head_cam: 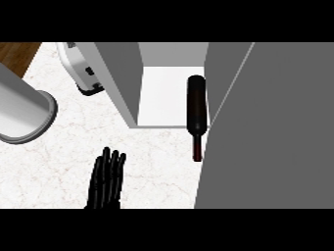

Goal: Pick up the wine, place it into the cabinet and close the cabinet

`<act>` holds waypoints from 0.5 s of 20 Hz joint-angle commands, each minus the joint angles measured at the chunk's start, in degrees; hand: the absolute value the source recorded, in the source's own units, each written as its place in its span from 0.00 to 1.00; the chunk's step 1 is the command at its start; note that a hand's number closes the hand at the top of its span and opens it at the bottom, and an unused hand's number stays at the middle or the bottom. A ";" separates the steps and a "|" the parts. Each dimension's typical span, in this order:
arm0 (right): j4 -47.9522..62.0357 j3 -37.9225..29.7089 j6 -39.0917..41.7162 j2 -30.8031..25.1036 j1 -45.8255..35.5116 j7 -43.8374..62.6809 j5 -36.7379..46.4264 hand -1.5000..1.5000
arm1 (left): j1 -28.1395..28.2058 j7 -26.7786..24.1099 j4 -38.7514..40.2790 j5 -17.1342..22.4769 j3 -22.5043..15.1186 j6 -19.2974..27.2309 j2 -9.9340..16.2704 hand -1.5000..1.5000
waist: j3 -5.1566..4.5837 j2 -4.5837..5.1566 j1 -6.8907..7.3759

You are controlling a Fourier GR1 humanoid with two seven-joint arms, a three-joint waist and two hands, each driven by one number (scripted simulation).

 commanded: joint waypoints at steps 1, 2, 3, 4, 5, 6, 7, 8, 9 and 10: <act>-7.27 2.00 0.91 -0.72 1.45 4.38 -5.95 1.00 | 4.14 -0.07 -5.75 0.73 0.83 -4.54 6.91 0.00 | -0.05 0.01 0.11; -7.24 2.66 2.88 -0.37 4.28 0.91 -4.88 1.00 | 3.01 0.60 -5.86 0.81 2.00 -5.17 6.92 0.00 | -0.02 0.04 -0.12; -9.42 0.89 1.51 -1.20 2.85 3.65 -6.60 1.00 | 6.84 -1.26 -7.83 3.34 3.82 -8.93 11.23 0.00 | -0.07 -0.05 0.02; -9.20 0.37 2.29 -2.12 2.15 3.95 -6.80 1.00 | 5.46 -0.06 -6.66 1.94 4.12 -6.50 8.77 0.00 | -0.04 0.06 -0.07; -4.53 1.84 2.96 -0.21 1.89 0.19 -6.09 1.00 | 5.84 0.32 -7.73 3.37 5.62 -8.82 10.50 0.00 | -0.03 0.12 0.12; -8.04 3.78 2.00 -0.11 3.21 4.08 -7.39 1.00 | 3.34 3.87 -9.73 2.30 5.95 -5.82 10.19 0.00 | -0.01 0.06 -0.19; -8.05 4.11 2.22 0.11 5.41 4.97 -9.81 1.00 | 7.02 0.07 -9.99 3.93 7.18 -8.88 11.75 0.00 | -0.04 -0.02 -0.07; -8.67 8.17 0.72 1.73 4.91 6.89 -7.77 1.00 | 5.97 2.73 -11.08 4.37 8.63 -8.54 13.70 0.00 | -0.06 -0.05 -0.11; -6.12 10.41 0.83 3.05 6.13 6.21 -7.81 1.00 | 8.54 -2.87 -6.35 6.35 10.15 -13.16 12.72 0.00 | -0.14 0.00 0.12; -8.26 10.15 0.94 2.51 7.73 7.72 -10.11 1.00 | 8.08 -0.16 -10.09 3.94 8.44 -8.49 12.04 0.00 | -0.03 -0.07 -0.12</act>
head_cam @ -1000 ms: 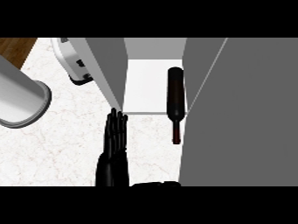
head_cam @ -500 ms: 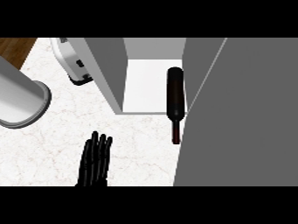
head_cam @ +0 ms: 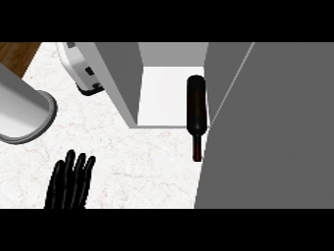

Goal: Pick up the wine, place it into the cabinet and close the cabinet

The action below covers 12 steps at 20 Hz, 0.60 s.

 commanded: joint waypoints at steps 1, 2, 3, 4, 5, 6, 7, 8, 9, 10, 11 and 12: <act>-6.87 2.40 -0.04 0.46 5.02 4.53 -9.30 1.00 | 3.94 -1.69 -2.50 2.29 3.76 -3.77 3.50 0.00 | 0.01 0.01 0.16; -8.59 4.54 -0.88 1.45 6.78 4.82 -7.49 1.00 | 7.41 -3.07 -5.85 2.81 5.36 -4.82 6.97 0.00 | -0.01 -0.19 0.44; -5.28 6.36 -2.02 2.83 2.82 5.22 -5.98 1.00 | 4.67 -1.46 -3.46 5.24 8.44 -5.96 5.45 0.00 | -0.03 0.09 0.40; -8.14 4.95 -0.55 1.50 5.81 4.88 -8.60 1.00 | 5.53 -0.84 -5.84 6.53 10.79 -6.25 7.10 0.00 | 0.01 0.00 0.18; -7.75 6.94 -2.50 2.85 4.53 7.21 -8.34 1.00 | 8.11 -3.71 -5.70 4.02 8.26 -6.31 6.65 0.00 | -0.02 -0.06 0.54; -8.51 8.83 -1.55 2.09 5.23 8.28 -8.10 1.00 | 6.37 -1.12 -5.64 8.10 13.09 -8.16 8.01 0.00 | -0.03 0.00 0.21; -9.46 13.45 -1.22 2.97 6.56 7.49 -5.21 1.00 | 7.37 -2.90 -4.19 7.29 12.26 -8.14 6.61 0.00 | -0.05 -0.12 0.10; -7.56 13.95 -0.28 2.60 2.63 7.20 -4.46 1.00 | 6.84 -1.41 -5.85 7.26 13.37 -6.91 7.33 0.00 | -0.03 -0.04 0.42; -9.39 14.37 2.06 0.80 4.55 6.76 -6.30 1.00 | 7.35 -1.11 -6.46 9.44 16.32 -8.67 9.02 0.00 | -0.01 -0.15 0.27; -8.41 15.36 3.54 0.30 5.62 4.52 -4.60 1.00 | 10.30 -3.46 -6.28 9.00 15.43 -9.96 8.48 0.00 | 0.00 -0.17 0.47; -9.29 21.42 0.76 2.84 5.48 5.55 1.16 1.00 | 10.13 -1.27 -7.48 10.73 18.12 -10.79 10.80 0.00 | -0.06 -0.29 0.26; -8.31 20.70 1.51 2.53 4.65 4.73 -0.84 1.00 | 9.88 -1.14 -7.23 11.66 19.88 -11.30 10.47 0.00 | -0.02 -0.10 0.29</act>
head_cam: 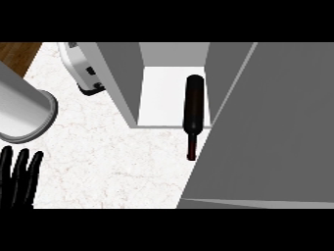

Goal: Pick up the wine, place it into the cabinet and close the cabinet

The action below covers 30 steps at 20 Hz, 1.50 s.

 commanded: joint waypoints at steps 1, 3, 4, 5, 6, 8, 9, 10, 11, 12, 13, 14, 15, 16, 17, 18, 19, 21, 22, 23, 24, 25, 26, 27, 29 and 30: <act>-10.45 6.51 -0.54 -0.62 1.23 4.54 -0.66 1.00 | 5.68 -1.71 -0.13 4.42 6.40 -5.96 3.18 0.00 | -0.10 -0.15 0.39; -13.03 11.41 -1.07 -1.36 4.90 4.29 1.98 1.00 | 7.57 -2.17 -1.50 4.62 7.61 -6.91 3.60 0.00 | -0.05 -0.31 -0.03; -10.82 13.82 -2.23 0.43 1.97 4.68 4.46 1.00 | 5.23 0.51 -1.87 6.62 11.51 -6.48 4.91 0.00 | -0.06 -0.19 -0.14; -10.16 16.40 -5.05 1.29 1.90 3.83 6.39 1.00 | 8.31 -1.22 -0.16 7.17 12.38 -10.27 6.07 0.00 | -0.11 -0.30 0.09; -11.13 18.61 -5.84 1.31 1.81 4.23 7.21 1.00 | 6.74 0.08 -0.50 7.06 12.64 -8.14 5.14 0.00 | -0.08 -0.29 -0.34; -10.13 21.28 -7.66 1.32 1.33 3.62 10.50 1.00 | 8.44 -0.23 0.05 7.59 13.81 -9.83 5.49 0.00 | -0.09 -0.35 -0.36; -8.71 23.20 -11.04 1.32 -2.01 4.07 10.70 1.00 | 5.49 1.33 0.11 7.79 14.96 -9.10 5.69 0.00 | -0.11 -0.20 -0.50; -5.18 25.48 -13.73 1.32 -2.96 0.14 13.43 1.00 | 8.10 0.20 0.58 7.65 14.66 -11.67 6.03 0.00 | -0.12 -0.28 -0.14; -3.98 28.59 -15.55 1.32 -3.19 0.01 14.58 1.00 | 9.34 0.42 -1.11 7.90 15.85 -11.75 6.58 0.00 | -0.10 -0.31 0.08; -5.07 29.10 -17.99 1.31 -4.95 1.93 15.03 1.00 | 6.46 0.65 4.99 10.33 17.69 -15.24 6.07 0.00 | -0.17 -0.15 -0.41; -1.36 30.15 -18.87 1.29 -5.04 -2.11 16.31 1.00 | 9.97 0.57 0.13 10.16 18.66 -15.34 7.24 0.00 | -0.10 -0.24 0.35; -3.98 30.09 -21.42 1.27 -8.18 2.17 16.68 1.00 | 9.43 0.18 1.65 10.24 19.07 -15.87 6.76 0.00 | -0.17 -0.24 0.32; -4.29 31.87 -20.40 1.26 -5.07 0.34 18.16 1.00 | 8.30 3.29 -0.39 11.16 20.28 -15.54 8.76 0.00 | -0.07 -0.28 -0.23; -1.67 32.13 -23.41 1.24 -8.79 -0.23 18.99 1.00 | 9.09 2.55 1.61 11.28 19.77 -16.83 7.85 0.00 | -0.14 -0.22 0.12; -4.66 30.97 -23.98 1.23 -10.91 3.69 19.53 1.00 | 8.77 1.87 1.95 9.93 19.82 -16.42 7.60 0.00 | -0.17 -0.25 0.05; -3.03 31.76 -26.41 1.21 -12.83 3.19 20.37 1.00 | 8.67 2.87 1.09 11.52 20.32 -16.95 7.69 0.00 | -0.20 -0.29 0.18; -1.31 33.27 -27.33 1.20 -13.05 2.12 21.44 1.00 | 9.68 3.16 0.91 12.12 21.69 -17.98 8.49 0.00 | -0.18 -0.35 0.39; 1.67 33.62 -30.30 1.16 -16.89 0.13 22.07 1.00 | 7.86 3.54 1.97 13.38 22.30 -18.22 7.48 0.00 | -0.21 -0.25 0.43; 2.70 31.99 -30.75 1.13 -19.55 0.20 21.96 1.00 | 9.22 2.76 3.03 12.13 20.05 -19.66 6.66 0.00 | -0.24 -0.17 0.78; 1.07 33.83 -31.95 1.09 -19.62 2.80 23.83 1.00 | 6.62 5.46 1.87 14.59 22.71 -18.52 7.80 0.00 | -0.20 -0.24 0.01; 6.31 31.33 -32.72 1.06 -22.95 -0.40 23.00 1.00 | 7.33 5.00 1.49 13.76 21.70 -18.99 7.14 0.00 | -0.17 0.00 0.80; 4.09 32.94 -35.25 1.03 -22.77 0.93 24.19 1.00 | 6.91 5.57 -0.39 13.42 21.80 -17.46 6.94 0.00 | -0.15 -0.15 0.48; 4.01 31.65 -36.34 1.00 -24.77 3.15 24.41 1.00 | 9.31 5.31 0.54 13.21 21.32 -19.25 6.79 0.00 | -0.18 -0.16 0.83; 6.76 29.79 -36.98 0.96 -27.92 2.09 23.35 1.00 | 8.83 5.79 -0.13 13.62 22.15 -19.63 7.60 0.00 | -0.22 -0.06 1.43; 7.60 28.29 -37.57 0.91 -31.17 3.22 21.08 1.00 | 2.72 7.23 3.61 14.84 22.45 -18.97 6.13 0.00 | -0.20 0.30 0.38; 8.86 29.45 -40.10 0.89 -32.18 3.14 22.18 1.00 | 6.54 6.62 1.27 14.78 23.30 -19.81 6.63 0.00 | -0.23 -0.01 1.43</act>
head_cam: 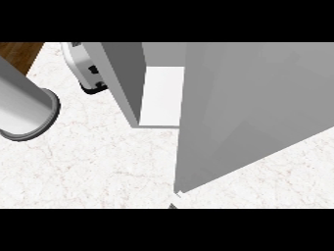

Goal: Pick up the wine, place it into the cabinet and close the cabinet

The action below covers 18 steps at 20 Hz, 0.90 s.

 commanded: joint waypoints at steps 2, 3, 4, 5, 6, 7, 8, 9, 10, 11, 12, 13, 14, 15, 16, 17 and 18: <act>9.32 -1.71 -4.01 8.59 -14.06 0.82 -4.92 1.00 | -2.60 2.05 0.03 0.44 -0.52 0.15 -1.13 0.00 | 0.03 0.51 0.70; 10.99 0.83 -7.36 8.60 -14.91 -0.41 -4.13 1.00 | -1.96 0.54 1.22 -0.13 -1.45 -1.52 -2.18 0.00 | -0.04 0.35 0.94; 10.61 -1.24 -7.47 8.58 -17.09 1.01 -6.75 1.00 | -1.94 1.30 0.72 -1.22 -2.09 -0.14 -1.97 0.00 | -0.02 0.42 1.11; 12.37 -4.21 -7.34 8.57 -19.21 0.69 -8.21 1.00 | -1.87 0.47 0.71 -1.43 -1.66 -1.27 -2.22 0.00 | -0.02 0.48 1.45; 13.36 -2.81 -9.31 8.59 -20.32 -0.17 -9.03 1.00 | -1.78 1.30 0.27 -1.39 -2.30 -0.60 -2.65 0.00 | 0.02 0.39 1.23; 15.19 -4.46 -9.57 8.60 -22.81 -1.31 -10.12 1.00 | -4.34 2.17 1.47 -0.51 -0.60 -0.12 -2.16 0.00 | 0.01 0.55 1.12; 17.96 -4.59 -10.28 8.61 -24.41 -2.23 -11.03 1.00 | -2.33 2.02 0.52 -1.30 -2.21 -0.56 -2.61 0.00 | 0.01 0.50 1.76; 20.34 -4.97 -11.50 8.70 -27.44 -3.35 -12.32 1.00 | -5.06 1.75 2.51 -2.37 -2.71 0.55 -3.68 0.00 | 0.02 0.60 1.18; 20.71 -8.36 -12.35 8.77 -31.51 -0.87 -14.91 1.00 | -5.18 2.87 3.32 0.18 0.46 -0.86 -2.42 0.00 | 0.00 0.50 1.37; 24.85 -11.24 -11.29 8.83 -34.30 -2.33 -17.71 1.00 | -4.54 1.50 2.74 -2.52 -2.69 -0.16 -4.11 0.00 | 0.02 0.69 1.87; 27.63 -12.06 -11.91 8.88 -36.89 -4.13 -18.60 1.00 | -5.55 1.38 3.86 -2.97 -3.05 0.36 -5.14 0.00 | 0.05 0.65 1.44; 30.88 -11.16 -13.00 8.92 -39.71 -4.99 -18.38 1.00 | -6.89 3.57 3.65 -1.35 -0.92 0.70 -3.84 0.00 | 0.07 0.55 1.26; 34.42 -14.45 -11.31 8.95 -42.34 -6.99 -20.72 1.00 | -6.91 4.19 3.02 -1.11 -2.03 0.93 -4.27 0.00 | 0.07 0.78 1.83; 36.16 -14.60 -9.99 8.97 -42.22 -8.40 -21.09 1.00 | -5.30 3.79 2.34 -1.75 -0.44 0.50 -4.13 0.00 | 0.13 0.50 1.24; 37.55 -18.23 -7.96 8.99 -42.42 -8.21 -22.53 1.00 | -3.97 4.26 0.52 -2.47 -0.59 2.23 -4.54 0.00 | 0.17 0.47 1.06; 42.98 -17.75 -10.35 9.01 -46.28 -11.04 -24.59 1.00 | -6.19 4.06 1.57 -3.34 -2.45 1.80 -5.12 0.00 | 0.11 0.72 1.71; 41.83 -19.37 -8.12 9.02 -48.18 -8.17 -20.70 1.00 | -5.77 2.34 4.64 -5.30 -3.60 1.19 -6.78 0.00 | 0.11 0.43 0.42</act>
